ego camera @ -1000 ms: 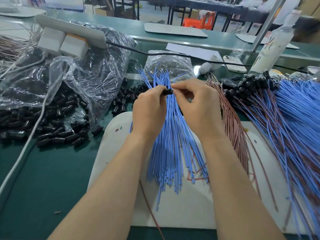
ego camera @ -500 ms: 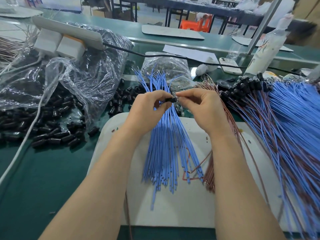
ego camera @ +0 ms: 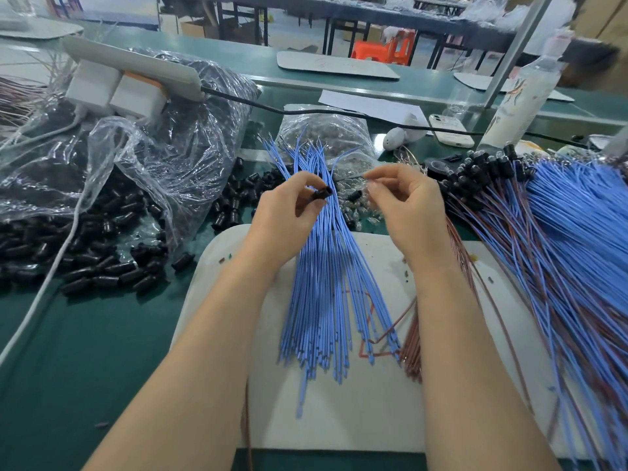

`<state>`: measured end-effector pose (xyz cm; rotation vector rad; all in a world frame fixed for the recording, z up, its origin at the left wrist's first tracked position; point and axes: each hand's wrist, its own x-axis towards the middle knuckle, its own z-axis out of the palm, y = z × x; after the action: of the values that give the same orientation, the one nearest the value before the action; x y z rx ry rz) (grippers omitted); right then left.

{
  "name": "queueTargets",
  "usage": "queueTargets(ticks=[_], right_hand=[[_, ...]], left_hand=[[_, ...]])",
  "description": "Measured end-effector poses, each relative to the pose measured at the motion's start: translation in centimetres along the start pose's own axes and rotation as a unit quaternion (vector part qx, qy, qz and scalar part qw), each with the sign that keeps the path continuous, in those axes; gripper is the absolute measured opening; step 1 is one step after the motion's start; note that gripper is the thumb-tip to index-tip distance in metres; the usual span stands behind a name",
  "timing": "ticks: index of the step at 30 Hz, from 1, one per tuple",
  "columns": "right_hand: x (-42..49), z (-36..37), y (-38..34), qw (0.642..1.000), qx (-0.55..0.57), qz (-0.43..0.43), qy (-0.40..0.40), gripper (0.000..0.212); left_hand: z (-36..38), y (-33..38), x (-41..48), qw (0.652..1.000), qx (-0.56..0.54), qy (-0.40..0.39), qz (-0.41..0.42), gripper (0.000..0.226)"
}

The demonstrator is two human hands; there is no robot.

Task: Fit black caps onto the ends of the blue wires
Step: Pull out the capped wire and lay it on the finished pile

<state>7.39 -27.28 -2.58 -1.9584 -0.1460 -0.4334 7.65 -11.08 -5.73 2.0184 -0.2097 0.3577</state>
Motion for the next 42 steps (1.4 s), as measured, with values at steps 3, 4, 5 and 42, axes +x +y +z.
queueTargets(ticks=[3,4,5,42], right_hand=[[-0.4,0.3,-0.5,1.0,0.021,0.001,-0.007,0.024],[-0.4,0.6,-0.7,1.0,0.025,-0.003,-0.017,0.023],[-0.5,0.8,-0.8,0.999,0.028,-0.006,-0.028,0.022],[0.7,0.2,3.0,0.984,-0.149,0.081,0.045,0.017]], left_hand=[[0.1,0.0,0.0,0.998,-0.054,0.024,0.001,0.018],[0.2,0.0,0.0,0.997,-0.066,0.029,0.004,0.018],[0.2,0.0,0.0,0.997,-0.076,0.034,0.007,0.018],[-0.3,0.8,0.2,0.985,-0.081,0.149,-0.038,0.006]])
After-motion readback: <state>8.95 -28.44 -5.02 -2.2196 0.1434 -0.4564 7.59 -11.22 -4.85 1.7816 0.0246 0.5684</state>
